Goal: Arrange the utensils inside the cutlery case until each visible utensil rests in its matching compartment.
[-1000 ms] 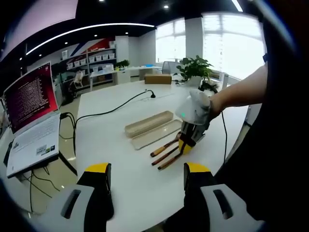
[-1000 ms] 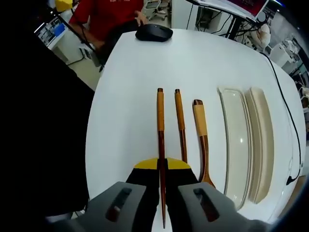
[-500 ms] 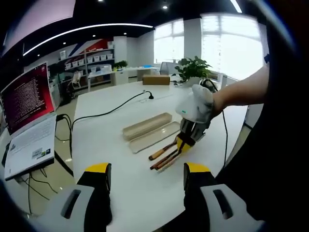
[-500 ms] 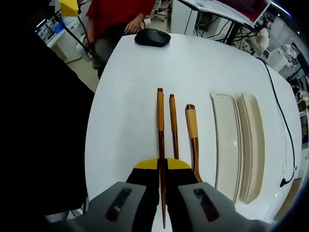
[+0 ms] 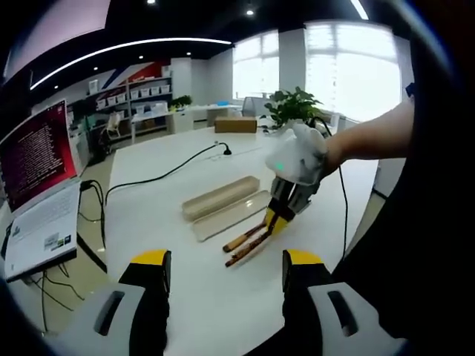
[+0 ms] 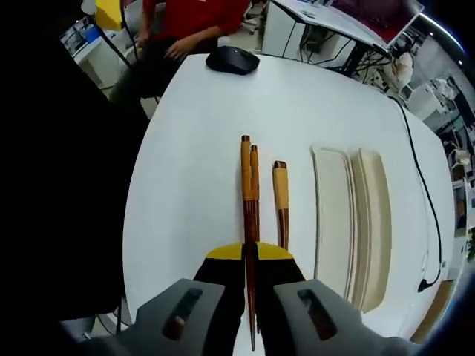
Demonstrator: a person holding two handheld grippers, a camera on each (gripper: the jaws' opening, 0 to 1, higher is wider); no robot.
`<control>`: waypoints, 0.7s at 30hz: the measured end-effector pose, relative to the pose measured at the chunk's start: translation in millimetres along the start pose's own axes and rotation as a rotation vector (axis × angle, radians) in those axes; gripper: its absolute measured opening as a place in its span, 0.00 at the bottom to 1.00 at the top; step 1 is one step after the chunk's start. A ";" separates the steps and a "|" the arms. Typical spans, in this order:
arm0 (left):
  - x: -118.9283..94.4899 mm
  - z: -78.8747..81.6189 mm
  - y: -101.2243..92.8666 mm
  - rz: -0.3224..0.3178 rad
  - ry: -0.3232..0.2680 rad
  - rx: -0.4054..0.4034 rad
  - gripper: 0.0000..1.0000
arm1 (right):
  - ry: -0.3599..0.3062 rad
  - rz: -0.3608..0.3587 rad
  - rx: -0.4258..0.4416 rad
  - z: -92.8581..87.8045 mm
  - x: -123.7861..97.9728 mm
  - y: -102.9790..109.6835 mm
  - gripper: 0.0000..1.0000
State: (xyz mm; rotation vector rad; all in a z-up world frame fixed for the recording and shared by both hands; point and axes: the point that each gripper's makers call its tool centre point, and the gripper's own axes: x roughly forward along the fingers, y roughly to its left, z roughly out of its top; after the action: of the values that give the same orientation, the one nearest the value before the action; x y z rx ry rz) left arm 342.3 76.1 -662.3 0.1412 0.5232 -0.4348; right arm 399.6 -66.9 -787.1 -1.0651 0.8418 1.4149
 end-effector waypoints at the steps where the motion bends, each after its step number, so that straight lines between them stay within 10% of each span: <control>1: 0.2 -0.1 -0.6 -0.001 -0.001 -0.001 0.62 | -0.005 -0.008 0.004 0.5 -1.8 -2.4 0.00; 21: 2.3 0.7 -2.9 -0.017 0.009 0.014 0.62 | -0.016 -0.098 -0.006 -0.4 -26.3 -39.9 0.00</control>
State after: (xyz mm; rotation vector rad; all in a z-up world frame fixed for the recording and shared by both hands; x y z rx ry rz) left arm 343.2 72.5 -663.0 0.1522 0.5309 -0.4544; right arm 438.4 -71.3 -759.6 -1.0839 0.7637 1.3434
